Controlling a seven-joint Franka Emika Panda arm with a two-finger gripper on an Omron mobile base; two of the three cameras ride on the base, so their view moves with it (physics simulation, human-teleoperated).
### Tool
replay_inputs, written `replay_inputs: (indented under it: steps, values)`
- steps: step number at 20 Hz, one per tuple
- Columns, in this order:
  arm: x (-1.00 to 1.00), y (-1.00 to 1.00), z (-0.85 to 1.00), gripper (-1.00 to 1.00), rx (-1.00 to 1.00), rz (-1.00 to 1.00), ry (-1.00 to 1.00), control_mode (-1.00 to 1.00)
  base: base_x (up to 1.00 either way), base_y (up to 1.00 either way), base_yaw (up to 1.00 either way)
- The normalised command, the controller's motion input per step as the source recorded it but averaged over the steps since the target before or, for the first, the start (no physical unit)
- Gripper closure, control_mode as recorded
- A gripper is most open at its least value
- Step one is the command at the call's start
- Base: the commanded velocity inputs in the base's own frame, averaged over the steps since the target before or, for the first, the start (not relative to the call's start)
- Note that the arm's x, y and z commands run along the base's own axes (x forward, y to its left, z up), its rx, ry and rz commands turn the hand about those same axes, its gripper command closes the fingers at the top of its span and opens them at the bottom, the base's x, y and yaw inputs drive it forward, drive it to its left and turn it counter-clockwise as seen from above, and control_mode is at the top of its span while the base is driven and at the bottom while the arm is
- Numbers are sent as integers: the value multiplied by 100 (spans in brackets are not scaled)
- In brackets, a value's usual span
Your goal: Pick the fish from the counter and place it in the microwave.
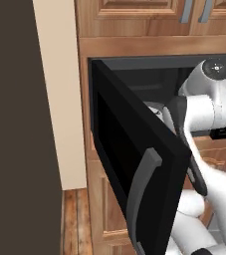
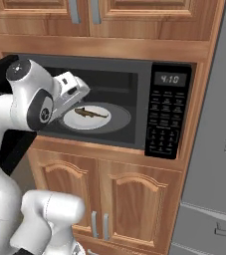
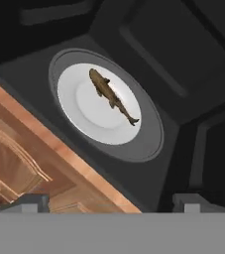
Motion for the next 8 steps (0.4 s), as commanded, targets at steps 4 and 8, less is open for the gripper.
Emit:
replay_inputs:
  steps: [4, 8]
  values:
    - [-100, -20, 0, -100, 25, -32, 0, -100, 0, 0, 0]
    - [-100, -17, 0, -100, 26, -33, 0, -100, 0, 0, 0]
